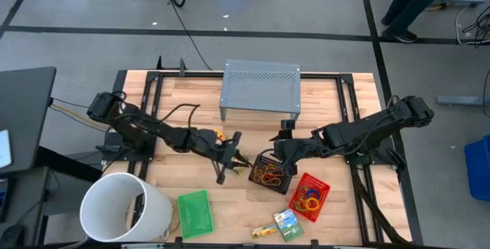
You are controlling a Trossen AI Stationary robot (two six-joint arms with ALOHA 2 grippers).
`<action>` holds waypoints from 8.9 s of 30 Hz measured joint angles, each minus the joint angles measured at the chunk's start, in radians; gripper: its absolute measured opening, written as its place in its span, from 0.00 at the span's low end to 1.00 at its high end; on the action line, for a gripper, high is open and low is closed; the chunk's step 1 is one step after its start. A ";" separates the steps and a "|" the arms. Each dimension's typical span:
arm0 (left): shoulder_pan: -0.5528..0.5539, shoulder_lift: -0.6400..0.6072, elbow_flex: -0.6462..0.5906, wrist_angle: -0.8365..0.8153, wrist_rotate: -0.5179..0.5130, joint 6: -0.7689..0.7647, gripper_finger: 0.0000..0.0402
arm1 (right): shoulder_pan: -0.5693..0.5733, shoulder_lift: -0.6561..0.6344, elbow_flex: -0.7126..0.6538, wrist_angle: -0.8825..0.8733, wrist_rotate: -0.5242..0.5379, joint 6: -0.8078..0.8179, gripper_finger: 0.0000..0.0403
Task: Pick & Place Office Desk Supplies
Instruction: Put the yellow rubber band into the black bin, then prepare the green bin, then put the yellow crayon box into the green bin
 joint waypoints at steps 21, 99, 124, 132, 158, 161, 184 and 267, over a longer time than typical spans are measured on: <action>0.098 0.393 0.163 0.334 0.240 -0.062 0.00 | 0.000 0.000 0.000 -0.029 0.086 -0.008 0.57; -0.028 0.155 0.262 -0.547 -0.159 -0.091 0.14 | 0.000 0.000 0.000 -0.034 0.081 0.018 0.57; -0.245 -0.033 0.261 -1.262 0.241 -0.461 0.00 | 0.000 0.000 0.001 -0.035 0.044 0.019 0.57; -0.293 -0.006 0.261 -1.244 0.307 -0.518 0.00 | 0.000 0.000 0.001 -0.039 0.044 0.020 0.57; -0.293 0.209 0.261 -1.378 -0.117 -0.623 0.00 | 0.000 0.000 0.001 -0.044 0.045 0.023 0.57; -0.282 0.209 0.261 -1.410 -0.181 -0.625 0.00 | 0.000 0.000 0.001 -0.043 0.045 0.022 0.57; -0.067 0.208 0.261 -1.426 -0.528 -0.558 0.00 | 0.000 0.000 0.001 -0.039 0.060 0.023 0.57; -0.136 -0.102 0.143 -0.466 -0.081 -0.067 0.01 | 0.000 0.000 0.000 0.042 0.033 -0.008 0.57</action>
